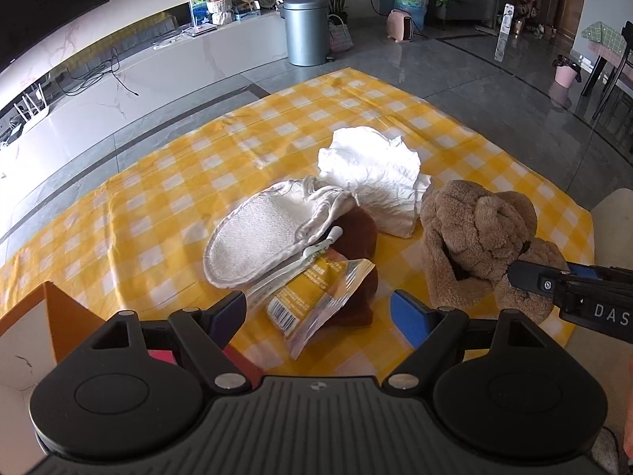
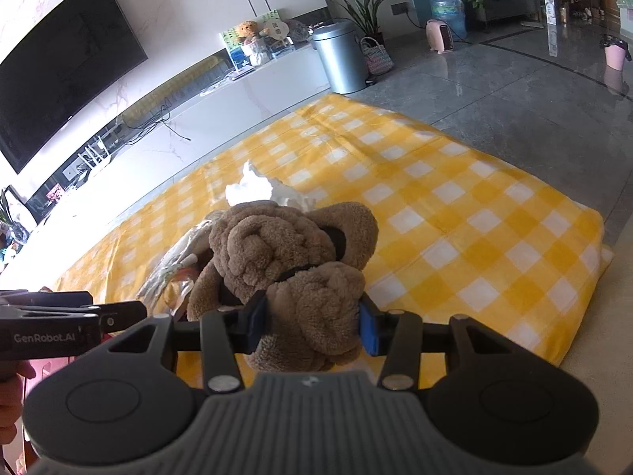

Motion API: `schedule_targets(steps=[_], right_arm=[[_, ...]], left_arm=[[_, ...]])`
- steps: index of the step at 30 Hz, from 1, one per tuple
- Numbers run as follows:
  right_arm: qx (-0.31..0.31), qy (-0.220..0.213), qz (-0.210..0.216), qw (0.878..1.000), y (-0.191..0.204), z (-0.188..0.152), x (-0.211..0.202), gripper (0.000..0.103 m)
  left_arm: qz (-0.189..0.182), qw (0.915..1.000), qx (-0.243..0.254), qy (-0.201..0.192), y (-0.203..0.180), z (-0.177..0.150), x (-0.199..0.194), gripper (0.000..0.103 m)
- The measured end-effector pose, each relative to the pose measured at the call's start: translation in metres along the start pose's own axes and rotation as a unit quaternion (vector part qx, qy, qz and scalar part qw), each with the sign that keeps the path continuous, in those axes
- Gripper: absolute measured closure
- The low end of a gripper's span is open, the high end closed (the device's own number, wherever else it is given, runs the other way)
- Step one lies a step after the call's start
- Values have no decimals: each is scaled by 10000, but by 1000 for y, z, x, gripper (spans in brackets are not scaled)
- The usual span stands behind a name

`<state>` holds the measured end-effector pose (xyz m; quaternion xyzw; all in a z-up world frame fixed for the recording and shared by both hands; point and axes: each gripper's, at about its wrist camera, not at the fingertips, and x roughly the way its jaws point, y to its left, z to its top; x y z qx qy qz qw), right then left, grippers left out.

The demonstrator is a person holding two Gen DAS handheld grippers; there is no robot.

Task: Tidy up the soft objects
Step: 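Reach the right tool to the brown fluffy towel teddy and grasp it, then grasp the yellow snack packet with the left tool while the right holds the teddy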

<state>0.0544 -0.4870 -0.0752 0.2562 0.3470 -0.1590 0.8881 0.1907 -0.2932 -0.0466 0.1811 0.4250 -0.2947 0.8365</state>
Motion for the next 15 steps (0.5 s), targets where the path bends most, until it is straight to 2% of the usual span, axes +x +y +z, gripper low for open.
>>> schedule_targets(steps=[6, 7, 9, 12, 14, 15], right_arm=[[65, -9, -151, 9999, -9, 0, -1, 56], [87, -7, -130, 9999, -11, 0, -1, 59], [126, 22, -69, 9999, -12, 0, 0, 70], [13, 181, -51, 9998, -9, -1, 7, 70], [-178, 415, -242, 9987, -5, -5, 19, 68], [-305, 617, -403, 9968, -3, -7, 26, 54]], left_arm=[[104, 9997, 112, 167, -14, 4, 29, 6], [188, 9996, 125, 156, -15, 5, 32, 6], [410, 9988, 141, 227, -17, 5, 41, 6], [622, 9970, 99, 449, -19, 3, 57, 11], [788, 9953, 96, 562, -21, 3, 65, 17], [903, 9941, 119, 593, -23, 4, 67, 19]])
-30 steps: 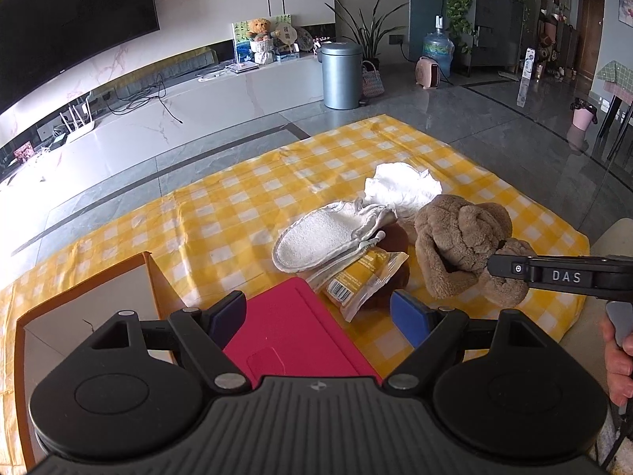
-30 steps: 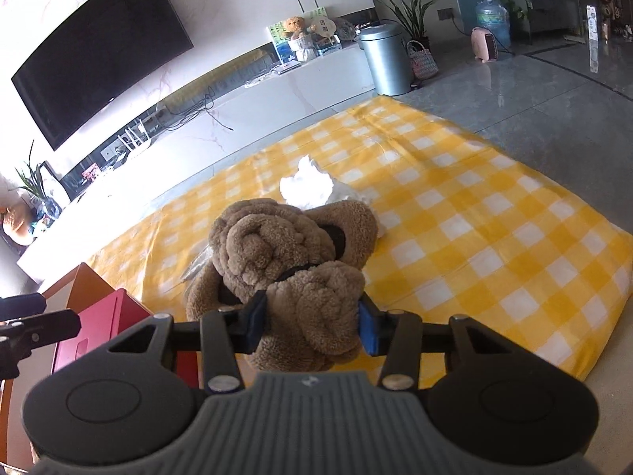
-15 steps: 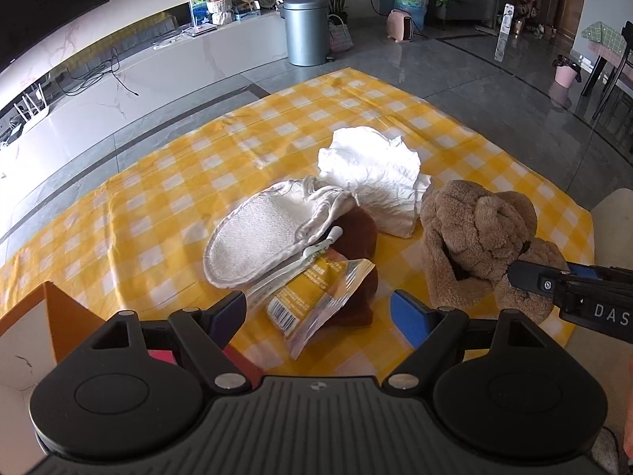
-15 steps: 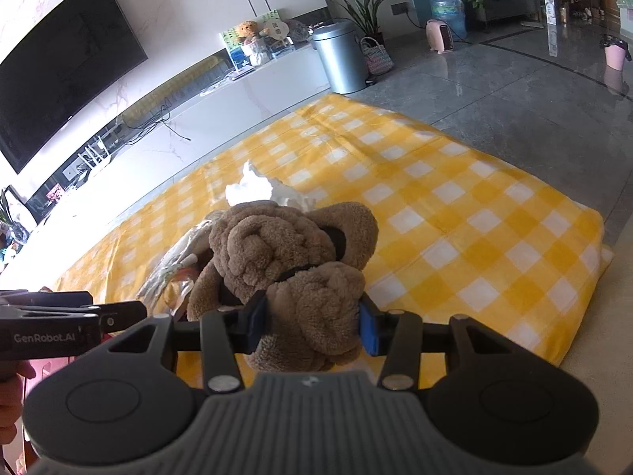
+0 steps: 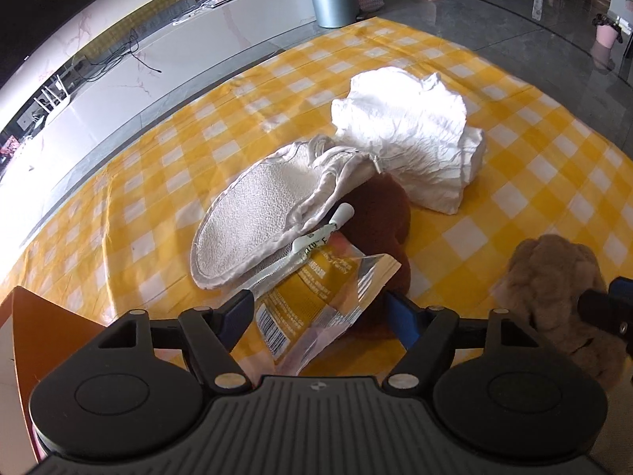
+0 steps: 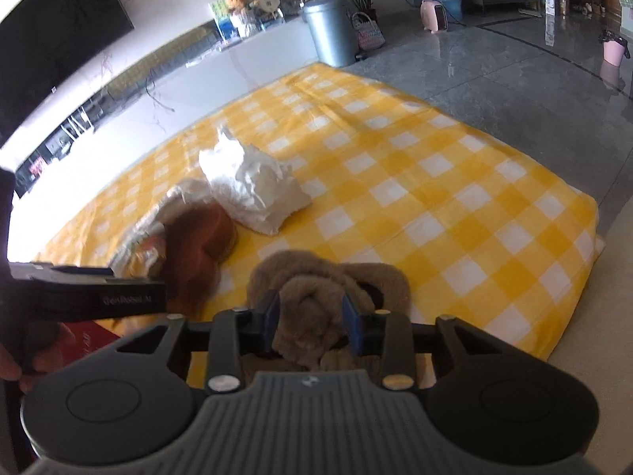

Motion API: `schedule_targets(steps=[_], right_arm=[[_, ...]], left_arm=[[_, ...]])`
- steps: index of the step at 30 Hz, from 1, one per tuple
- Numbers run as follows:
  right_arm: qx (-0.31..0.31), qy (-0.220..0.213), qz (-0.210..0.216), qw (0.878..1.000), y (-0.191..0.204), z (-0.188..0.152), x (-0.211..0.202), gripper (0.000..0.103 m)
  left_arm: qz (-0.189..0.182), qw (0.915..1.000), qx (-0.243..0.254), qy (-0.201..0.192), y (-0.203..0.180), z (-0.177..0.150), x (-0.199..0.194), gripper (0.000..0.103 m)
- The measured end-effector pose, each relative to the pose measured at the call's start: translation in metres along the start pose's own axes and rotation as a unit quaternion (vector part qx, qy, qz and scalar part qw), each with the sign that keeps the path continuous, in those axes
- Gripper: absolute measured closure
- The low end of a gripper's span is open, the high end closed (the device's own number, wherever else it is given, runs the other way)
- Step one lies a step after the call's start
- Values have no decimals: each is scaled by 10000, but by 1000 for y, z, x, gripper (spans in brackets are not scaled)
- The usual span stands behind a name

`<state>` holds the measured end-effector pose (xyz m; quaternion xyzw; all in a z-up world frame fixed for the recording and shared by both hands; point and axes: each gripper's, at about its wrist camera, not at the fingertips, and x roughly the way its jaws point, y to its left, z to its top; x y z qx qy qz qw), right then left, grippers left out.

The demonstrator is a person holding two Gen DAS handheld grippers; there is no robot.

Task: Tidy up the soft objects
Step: 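Grasp the yellow snack packet with the left tool while the right holds the teddy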

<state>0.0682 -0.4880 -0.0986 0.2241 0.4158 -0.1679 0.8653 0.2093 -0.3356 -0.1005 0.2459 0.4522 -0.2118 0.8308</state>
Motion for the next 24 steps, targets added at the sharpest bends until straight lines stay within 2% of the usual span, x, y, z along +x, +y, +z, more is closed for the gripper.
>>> schedule_targets(steps=[1, 2, 4, 6, 7, 8, 11, 17, 24], right_arm=[[-111, 179, -121, 9997, 3, -1, 6, 37], [-194, 245, -174, 9994, 5, -1, 9, 34], [-265, 243, -160, 9992, 6, -3, 10, 31], [-260, 249, -167, 9992, 5, -3, 11, 27], [-252, 255, -220, 9991, 5, -3, 11, 27], [-240, 274, -279, 9989, 3, -3, 13, 27], [-169, 331, -381, 9986, -2, -3, 16, 27], [-147, 256, -319, 9991, -2, -2, 13, 27], [-177, 201, -328, 9991, -1, -2, 11, 27]], left_arm=[[65, 10000, 11, -18, -2, 0, 1, 24], [104, 9999, 22, -26, -3, 0, 2, 32], [154, 9998, 87, 17, -8, 0, 6, 40], [234, 9997, 107, -13, -11, 0, 5, 54], [359, 9993, 111, -28, -12, -1, 4, 64], [418, 9990, 131, -84, -12, -1, 1, 70], [392, 9987, 280, -166, -10, -5, -12, 81], [-124, 9996, 210, -153, 2, -18, -43, 88], [-579, 9977, 5, -350, 17, -31, -85, 91]])
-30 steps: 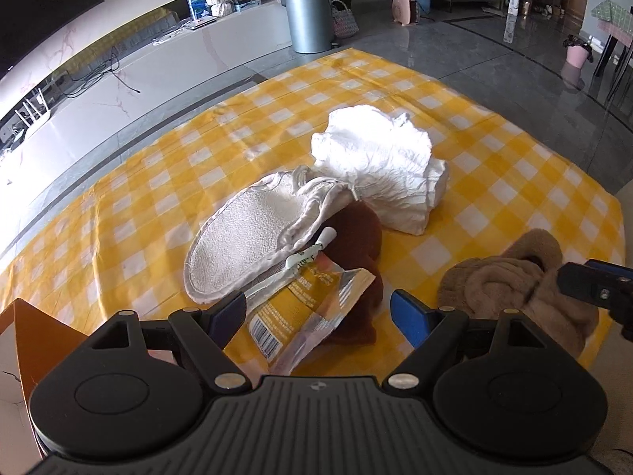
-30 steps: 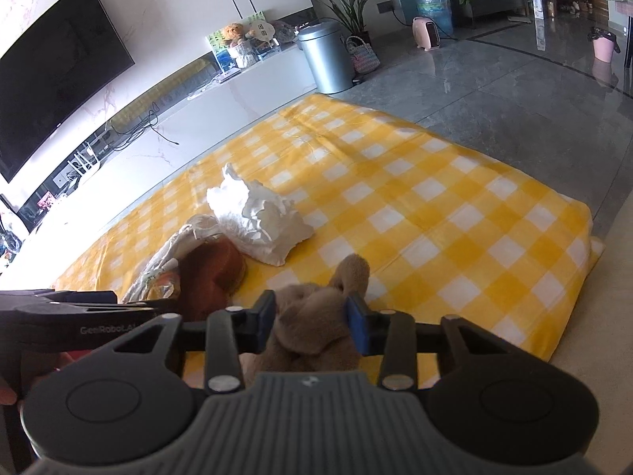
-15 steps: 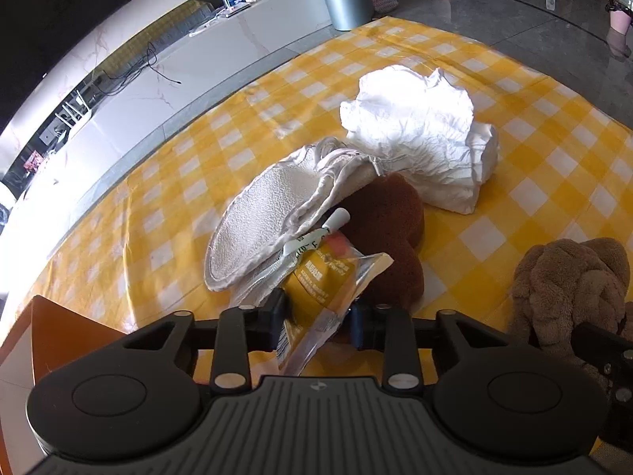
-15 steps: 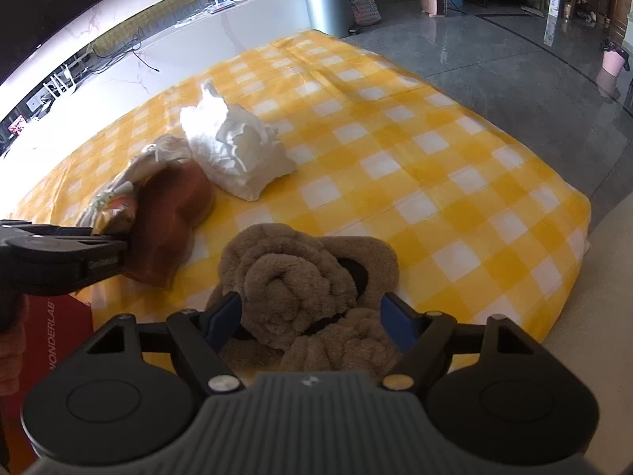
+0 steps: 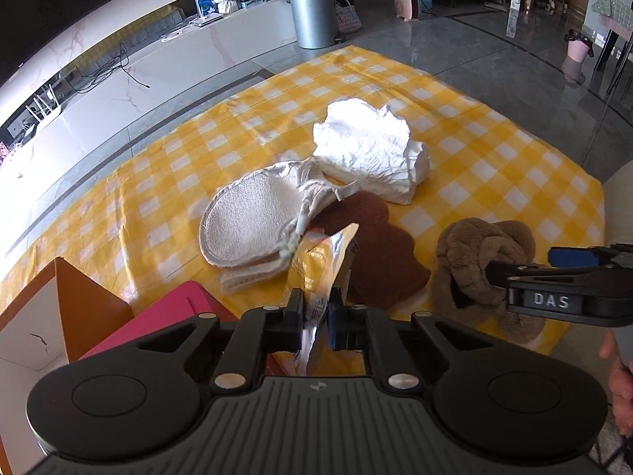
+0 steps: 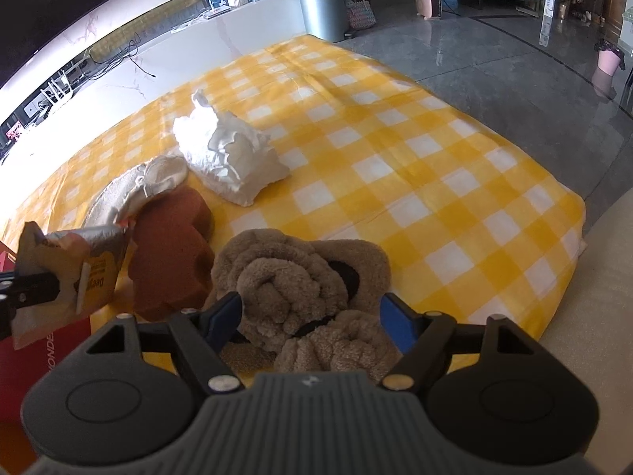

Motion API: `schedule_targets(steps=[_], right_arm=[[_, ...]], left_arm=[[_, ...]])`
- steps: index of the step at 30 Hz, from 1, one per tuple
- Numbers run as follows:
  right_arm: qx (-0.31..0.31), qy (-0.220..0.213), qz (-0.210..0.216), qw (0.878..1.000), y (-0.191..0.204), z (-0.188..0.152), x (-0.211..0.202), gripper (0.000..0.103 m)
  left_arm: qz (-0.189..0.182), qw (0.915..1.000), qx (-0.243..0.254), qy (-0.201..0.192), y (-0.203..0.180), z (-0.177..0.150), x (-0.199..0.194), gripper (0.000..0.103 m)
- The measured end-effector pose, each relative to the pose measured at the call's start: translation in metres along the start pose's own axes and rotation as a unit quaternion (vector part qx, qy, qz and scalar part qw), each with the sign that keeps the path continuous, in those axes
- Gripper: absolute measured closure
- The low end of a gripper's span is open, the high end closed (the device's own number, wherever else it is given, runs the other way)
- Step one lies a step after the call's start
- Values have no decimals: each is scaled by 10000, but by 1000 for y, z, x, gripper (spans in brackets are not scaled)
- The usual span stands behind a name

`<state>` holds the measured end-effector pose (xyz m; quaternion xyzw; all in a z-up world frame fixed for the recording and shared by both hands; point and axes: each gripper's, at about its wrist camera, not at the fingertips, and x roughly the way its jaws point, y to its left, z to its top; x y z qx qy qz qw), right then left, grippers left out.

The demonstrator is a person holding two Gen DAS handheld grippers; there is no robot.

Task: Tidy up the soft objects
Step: 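Grasp the yellow snack packet with the left tool while the right holds the teddy, then carry the brown teddy and yellow packet in both tools over the white box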

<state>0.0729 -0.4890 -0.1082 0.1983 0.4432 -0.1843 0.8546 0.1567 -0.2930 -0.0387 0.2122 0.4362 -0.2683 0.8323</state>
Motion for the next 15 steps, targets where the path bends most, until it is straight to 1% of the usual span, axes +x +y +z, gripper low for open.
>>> schedule_targets(steps=[5, 9, 10, 15], right_arm=[[-42, -2, -34, 10000, 3, 0, -1, 27], [-99, -10, -29, 9999, 5, -1, -2, 27], [-104, -11, -38, 9999, 6, -1, -2, 27], [-152, 76, -38, 9998, 7, -2, 0, 27]], left_arm=[[-439, 9989, -96, -134, 7, -4, -32, 93], [-686, 9975, -118, -77, 11, -10, -42, 93], [-708, 9974, -120, -43, 11, -11, -40, 93], [-480, 9987, -44, 194, 7, -17, -15, 92]])
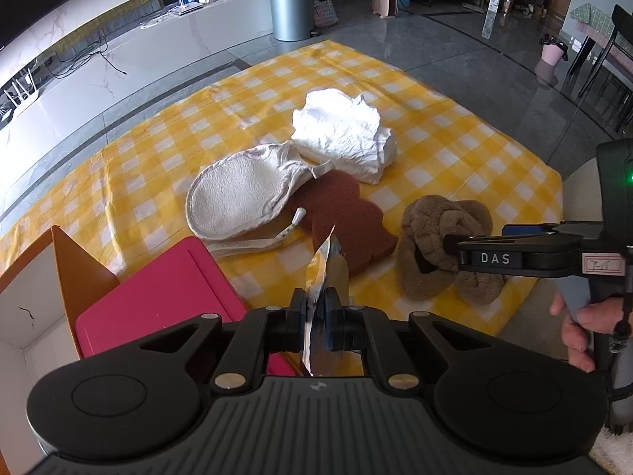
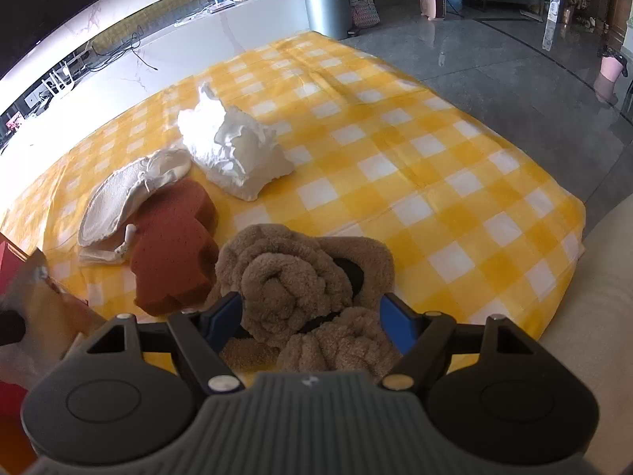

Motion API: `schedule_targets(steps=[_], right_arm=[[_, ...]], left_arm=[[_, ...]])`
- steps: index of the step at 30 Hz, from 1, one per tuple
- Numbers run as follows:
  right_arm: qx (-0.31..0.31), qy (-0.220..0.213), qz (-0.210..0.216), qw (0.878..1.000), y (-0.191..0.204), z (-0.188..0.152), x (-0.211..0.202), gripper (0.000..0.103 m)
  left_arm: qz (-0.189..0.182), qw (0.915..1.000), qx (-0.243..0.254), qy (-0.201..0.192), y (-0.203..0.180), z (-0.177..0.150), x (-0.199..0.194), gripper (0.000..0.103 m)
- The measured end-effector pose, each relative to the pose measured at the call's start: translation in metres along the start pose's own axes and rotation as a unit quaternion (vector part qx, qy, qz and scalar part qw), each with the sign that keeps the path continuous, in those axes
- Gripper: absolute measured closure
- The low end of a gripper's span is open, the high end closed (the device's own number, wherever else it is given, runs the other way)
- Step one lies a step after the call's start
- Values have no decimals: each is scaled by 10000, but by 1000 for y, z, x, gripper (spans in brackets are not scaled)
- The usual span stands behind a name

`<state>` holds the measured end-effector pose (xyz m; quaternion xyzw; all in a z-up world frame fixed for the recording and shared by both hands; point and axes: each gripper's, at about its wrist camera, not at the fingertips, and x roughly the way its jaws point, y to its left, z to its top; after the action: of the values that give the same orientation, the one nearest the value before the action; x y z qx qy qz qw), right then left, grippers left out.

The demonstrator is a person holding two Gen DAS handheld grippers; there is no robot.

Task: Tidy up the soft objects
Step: 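Carry the brown teddy and yellow packet in both tools over the white box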

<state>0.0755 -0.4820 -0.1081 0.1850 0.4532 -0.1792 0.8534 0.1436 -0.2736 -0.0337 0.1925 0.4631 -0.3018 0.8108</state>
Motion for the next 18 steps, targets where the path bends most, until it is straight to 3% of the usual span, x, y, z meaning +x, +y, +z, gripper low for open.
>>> schedule_targets(steps=[3, 5, 8, 9, 12, 16, 18], right_arm=[[-68, 133, -81, 9999, 2, -1, 5, 26], [-79, 249, -135, 9996, 2, -1, 10, 22], [-121, 392, -199, 9990, 3, -1, 16, 19], [-131, 413, -213, 9988, 3, -1, 17, 19], [-130, 409, -193, 9989, 2, -2, 17, 19], [-113, 423, -181, 9989, 1, -2, 17, 18], [-93, 431, -165, 9989, 0, -2, 17, 18]], left_arm=[[41, 10000, 53, -45, -5, -1, 7, 83], [-58, 9997, 176, 150, -11, -1, 15, 60], [-172, 9980, 423, 434, -25, -5, 34, 47], [-101, 9973, 514, 520, -31, -7, 40, 47], [386, 9914, 1185, 409, -55, -14, 55, 24], [298, 9890, 1255, 726, -69, -17, 77, 26], [191, 9888, 1224, 830, -73, -18, 85, 33]])
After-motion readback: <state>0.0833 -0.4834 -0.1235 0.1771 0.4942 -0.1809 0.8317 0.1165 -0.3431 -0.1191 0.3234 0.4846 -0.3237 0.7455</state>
